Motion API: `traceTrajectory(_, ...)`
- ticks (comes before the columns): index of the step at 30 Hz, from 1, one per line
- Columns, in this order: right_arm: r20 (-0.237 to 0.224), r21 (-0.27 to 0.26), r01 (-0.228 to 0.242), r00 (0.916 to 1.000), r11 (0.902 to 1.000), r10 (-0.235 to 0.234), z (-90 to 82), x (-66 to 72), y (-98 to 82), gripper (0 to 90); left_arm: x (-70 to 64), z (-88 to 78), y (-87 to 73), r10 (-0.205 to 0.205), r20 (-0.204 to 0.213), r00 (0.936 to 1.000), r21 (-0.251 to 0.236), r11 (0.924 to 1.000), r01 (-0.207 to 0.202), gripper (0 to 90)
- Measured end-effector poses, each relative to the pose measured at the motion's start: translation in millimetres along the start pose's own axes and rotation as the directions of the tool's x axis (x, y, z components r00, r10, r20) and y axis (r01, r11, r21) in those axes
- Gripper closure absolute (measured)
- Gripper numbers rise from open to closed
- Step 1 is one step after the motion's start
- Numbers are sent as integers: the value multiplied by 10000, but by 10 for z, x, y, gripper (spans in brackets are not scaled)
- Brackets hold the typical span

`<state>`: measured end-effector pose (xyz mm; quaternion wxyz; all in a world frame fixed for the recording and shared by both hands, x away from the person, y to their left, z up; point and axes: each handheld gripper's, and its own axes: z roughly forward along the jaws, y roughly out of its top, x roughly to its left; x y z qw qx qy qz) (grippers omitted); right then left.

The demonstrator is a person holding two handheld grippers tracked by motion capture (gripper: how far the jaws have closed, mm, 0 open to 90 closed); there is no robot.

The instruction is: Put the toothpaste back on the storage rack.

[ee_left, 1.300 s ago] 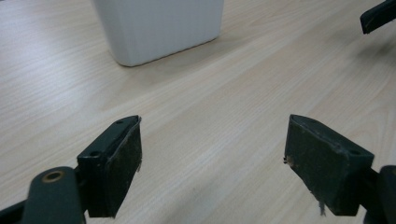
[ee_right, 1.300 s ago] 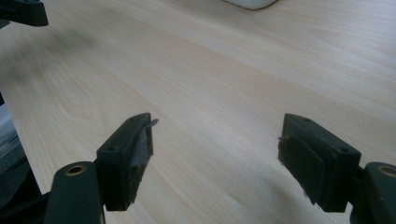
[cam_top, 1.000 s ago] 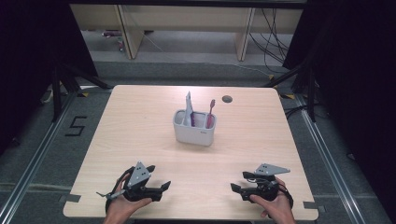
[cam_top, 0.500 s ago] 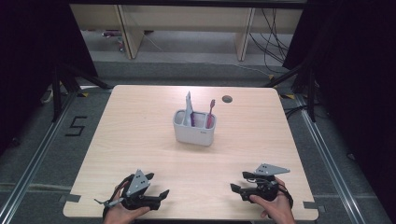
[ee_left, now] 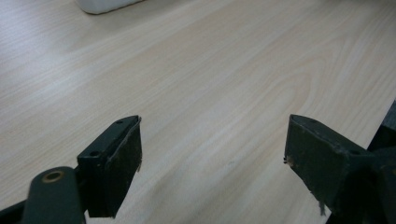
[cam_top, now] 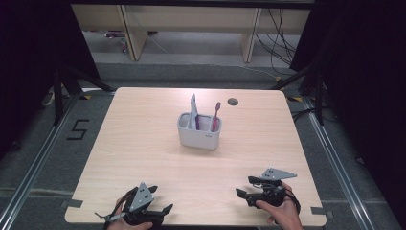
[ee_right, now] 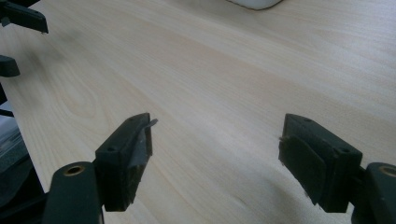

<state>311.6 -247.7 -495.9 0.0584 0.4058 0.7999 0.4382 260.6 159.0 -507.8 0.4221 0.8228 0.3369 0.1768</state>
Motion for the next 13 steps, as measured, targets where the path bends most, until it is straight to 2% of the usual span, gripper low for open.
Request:
traceTrajectory(1,31,-38,143,9999,9999,-143,0,-7,2,262,10,-19,-1,226,-2,9997,107,9997,-226,186)
traceTrajectory(2,21,-23,99,9999,9999,-99,0,-3,1,261,-12,-20,-5,-11,9,10000,-54,10000,11,186)
traceTrajectory(3,0,5,19,10000,10000,-19,1,3,1,262,-21,-30,-9,-29,42,10000,-30,10000,30,186)
traceTrajectory(4,-33,-32,58,10000,10000,-58,7,1,-1,262,-8,-37,-15,207,33,9998,155,9997,-208,187)
traceTrajectory(5,54,-156,417,9991,9990,-417,13,-22,3,262,-43,-38,-22,11,161,9999,81,10000,-12,188)
traceTrajectory(6,22,-138,402,9992,9991,-402,14,-18,5,262,-68,-28,-28,-65,161,9998,7,10000,65,188)
traceTrajectory(7,18,-160,441,9990,9989,-441,17,-18,4,262,-72,-35,-26,85,179,9998,144,9999,-87,188)
traceTrajectory(8,-163,-100,240,9996,9997,-242,25,-9,4,262,-82,-32,-26,65,164,9998,110,9999,-67,188)
traceTrajectory(9,0,-96,337,9994,9994,-337,14,-8,6,262,-82,-33,-25,123,154,9998,131,9998,-125,188)
traceTrajectory(11,-2,-90,342,9994,9994,-342,16,-9,6,261,-75,-27,-30,148,110,9998,162,9998,-150,188)
traceTrajectory(12,-5,-113,369,9993,9993,-369,18,-8,6,262,-53,-30,-34,360,9,9994,341,9988,-360,189)
traceTrajectory(13,36,-99,416,9991,9991,-416,14,-8,9,262,-61,-27,-35,224,49,9997,317,9992,-225,189)
